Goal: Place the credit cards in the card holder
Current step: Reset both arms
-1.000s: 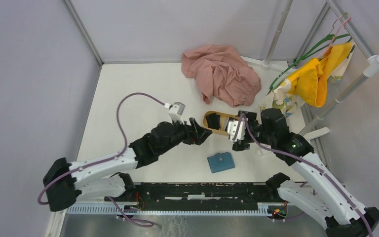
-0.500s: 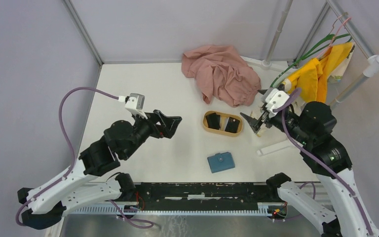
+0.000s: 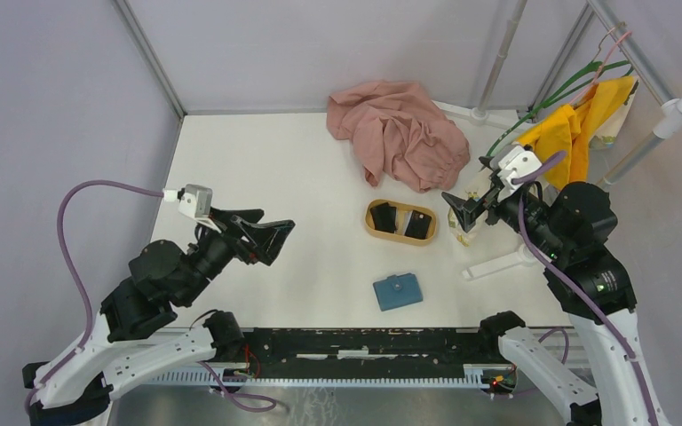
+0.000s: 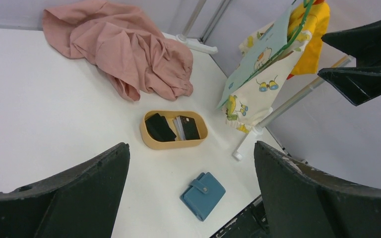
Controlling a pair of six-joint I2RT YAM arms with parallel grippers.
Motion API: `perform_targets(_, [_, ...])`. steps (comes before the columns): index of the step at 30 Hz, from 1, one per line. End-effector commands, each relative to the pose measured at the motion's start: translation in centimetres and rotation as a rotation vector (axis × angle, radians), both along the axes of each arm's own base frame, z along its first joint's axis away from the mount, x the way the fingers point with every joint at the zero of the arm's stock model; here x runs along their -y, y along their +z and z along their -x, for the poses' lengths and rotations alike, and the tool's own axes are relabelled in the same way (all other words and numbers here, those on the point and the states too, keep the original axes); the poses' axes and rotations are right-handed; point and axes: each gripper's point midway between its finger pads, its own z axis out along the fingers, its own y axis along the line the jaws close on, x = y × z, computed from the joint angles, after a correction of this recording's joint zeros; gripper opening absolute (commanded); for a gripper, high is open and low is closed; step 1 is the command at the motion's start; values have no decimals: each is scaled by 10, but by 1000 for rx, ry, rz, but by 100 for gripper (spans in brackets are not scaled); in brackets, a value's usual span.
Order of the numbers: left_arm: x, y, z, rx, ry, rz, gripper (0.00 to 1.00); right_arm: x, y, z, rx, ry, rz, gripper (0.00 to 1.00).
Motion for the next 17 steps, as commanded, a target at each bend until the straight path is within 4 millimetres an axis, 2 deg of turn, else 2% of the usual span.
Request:
perform_targets(1, [-4, 5, 5, 33, -19, -22, 100, -1, 6, 0, 17, 14, -36, 98])
perform_targets(9, [-14, -1, 7, 33, -1, -18, 100, 6, 5, -1, 18, -9, -44, 98])
perform_targets(17, [-16, -4, 9, 32, -3, -16, 100, 7, 3, -1, 11, -6, -52, 98])
